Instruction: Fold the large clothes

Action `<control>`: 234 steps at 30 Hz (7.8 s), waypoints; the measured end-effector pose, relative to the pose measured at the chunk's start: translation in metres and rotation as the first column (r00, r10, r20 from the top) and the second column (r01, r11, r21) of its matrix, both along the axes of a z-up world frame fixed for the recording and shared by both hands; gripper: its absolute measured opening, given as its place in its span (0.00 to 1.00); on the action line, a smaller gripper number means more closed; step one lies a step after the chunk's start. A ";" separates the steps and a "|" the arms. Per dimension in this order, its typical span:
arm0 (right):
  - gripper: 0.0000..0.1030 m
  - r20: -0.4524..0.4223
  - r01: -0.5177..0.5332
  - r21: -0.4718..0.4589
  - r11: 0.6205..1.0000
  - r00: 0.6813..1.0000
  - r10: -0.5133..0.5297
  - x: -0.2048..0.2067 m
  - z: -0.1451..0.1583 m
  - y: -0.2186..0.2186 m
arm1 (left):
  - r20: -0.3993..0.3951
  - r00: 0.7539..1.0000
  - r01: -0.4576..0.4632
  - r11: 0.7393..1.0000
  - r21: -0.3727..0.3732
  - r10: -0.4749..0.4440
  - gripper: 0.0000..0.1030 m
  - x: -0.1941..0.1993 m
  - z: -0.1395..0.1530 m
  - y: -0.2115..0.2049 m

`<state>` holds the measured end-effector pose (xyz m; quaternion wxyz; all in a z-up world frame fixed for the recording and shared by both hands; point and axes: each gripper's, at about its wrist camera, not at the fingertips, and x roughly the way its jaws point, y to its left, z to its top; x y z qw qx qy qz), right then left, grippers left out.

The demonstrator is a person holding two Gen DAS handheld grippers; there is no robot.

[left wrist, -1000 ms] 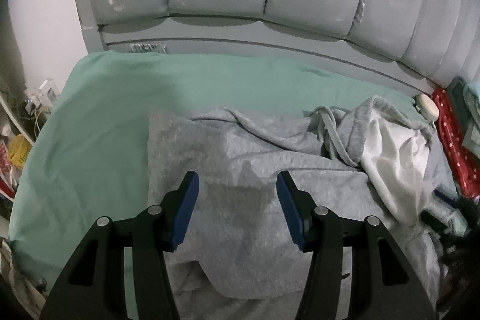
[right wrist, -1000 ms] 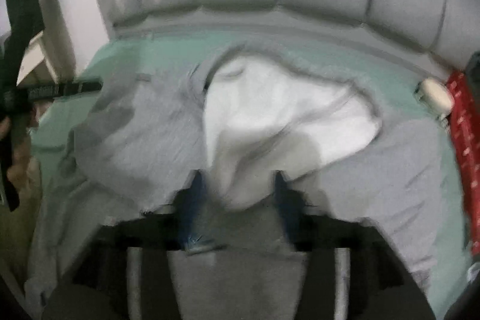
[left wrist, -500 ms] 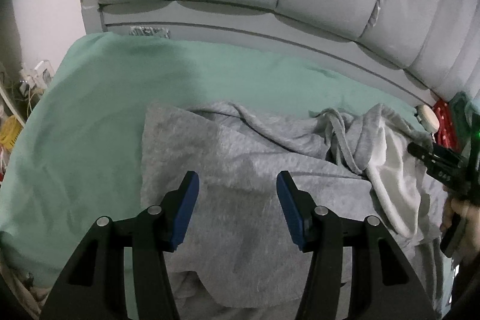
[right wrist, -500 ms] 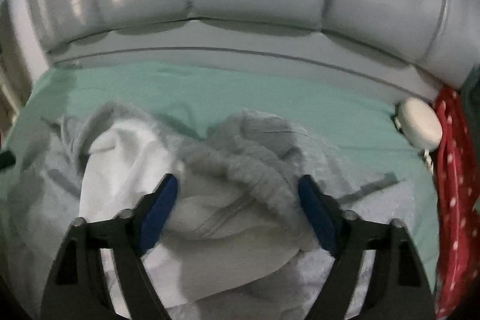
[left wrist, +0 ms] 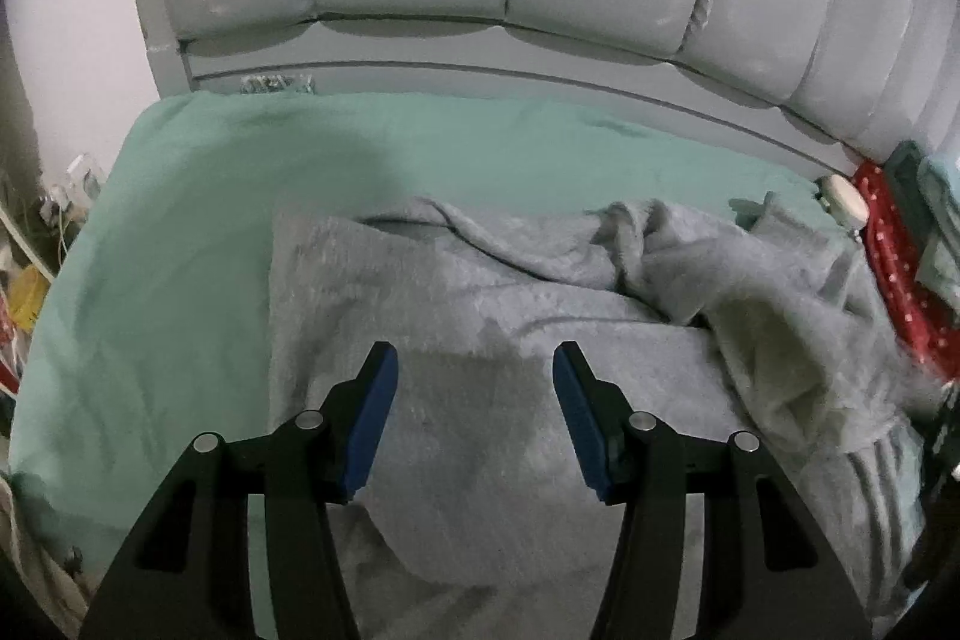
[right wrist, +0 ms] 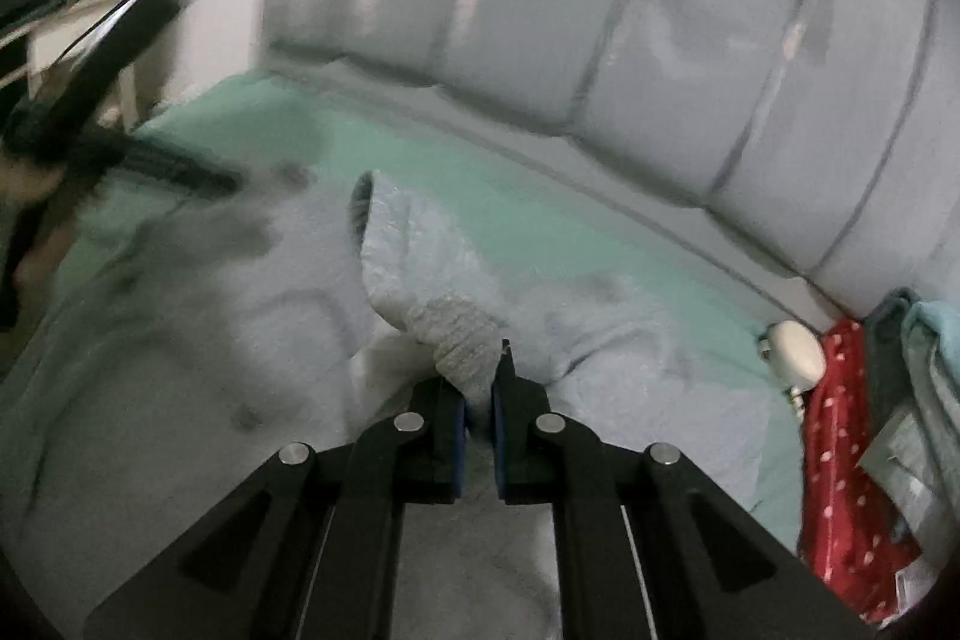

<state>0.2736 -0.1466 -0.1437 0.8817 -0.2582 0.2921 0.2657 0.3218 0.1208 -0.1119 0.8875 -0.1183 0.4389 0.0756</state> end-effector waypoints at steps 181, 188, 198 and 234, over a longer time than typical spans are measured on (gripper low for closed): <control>0.05 -0.304 0.537 0.078 0.840 0.815 -0.493 -0.023 -0.011 -0.200 | -0.294 0.858 0.484 0.855 0.187 -0.421 0.01 -0.142 -0.014 -0.151; 0.05 -0.312 0.542 0.074 0.837 0.810 -0.497 -0.020 -0.013 -0.199 | -0.189 0.865 0.478 0.878 0.031 -0.465 0.01 -0.125 0.023 -0.100; 0.05 -0.303 0.545 0.078 0.835 0.810 -0.502 -0.023 -0.011 -0.198 | -0.244 0.769 0.604 0.796 -0.023 -0.591 0.29 -0.151 -0.011 -0.187; 0.05 -0.323 0.553 0.109 0.826 0.805 -0.497 -0.020 -0.011 -0.203 | -0.220 0.830 0.547 0.826 0.138 -0.513 0.06 -0.139 0.032 -0.106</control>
